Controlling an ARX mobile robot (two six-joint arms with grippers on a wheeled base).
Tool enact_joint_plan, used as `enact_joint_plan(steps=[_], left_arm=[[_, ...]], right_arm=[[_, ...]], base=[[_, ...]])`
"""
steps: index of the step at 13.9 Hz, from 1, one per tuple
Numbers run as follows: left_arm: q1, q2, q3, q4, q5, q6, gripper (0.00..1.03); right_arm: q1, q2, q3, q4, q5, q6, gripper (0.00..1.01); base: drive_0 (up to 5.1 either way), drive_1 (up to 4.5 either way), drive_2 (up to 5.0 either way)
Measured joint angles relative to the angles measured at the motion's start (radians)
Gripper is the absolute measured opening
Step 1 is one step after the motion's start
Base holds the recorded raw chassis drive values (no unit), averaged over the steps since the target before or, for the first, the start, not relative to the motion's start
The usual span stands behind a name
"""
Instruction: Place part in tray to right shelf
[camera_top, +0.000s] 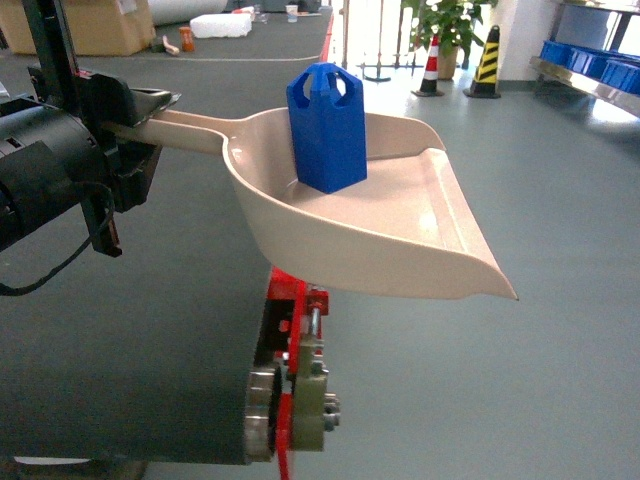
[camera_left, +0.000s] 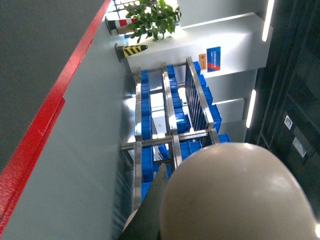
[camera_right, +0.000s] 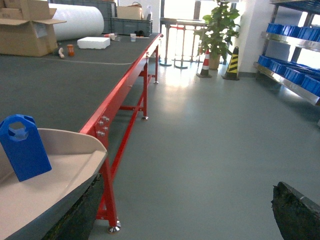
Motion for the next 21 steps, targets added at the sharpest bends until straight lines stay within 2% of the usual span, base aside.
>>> enact_joint_plan(steps=[21], left_arm=[[-0.005,0.0,0.0,0.0,0.001,-0.001,0.14]], right_arm=[[0.0,0.0,0.0,0.0,0.0,0.0,0.98]], base=[[5.0,-2.33,-2.3]])
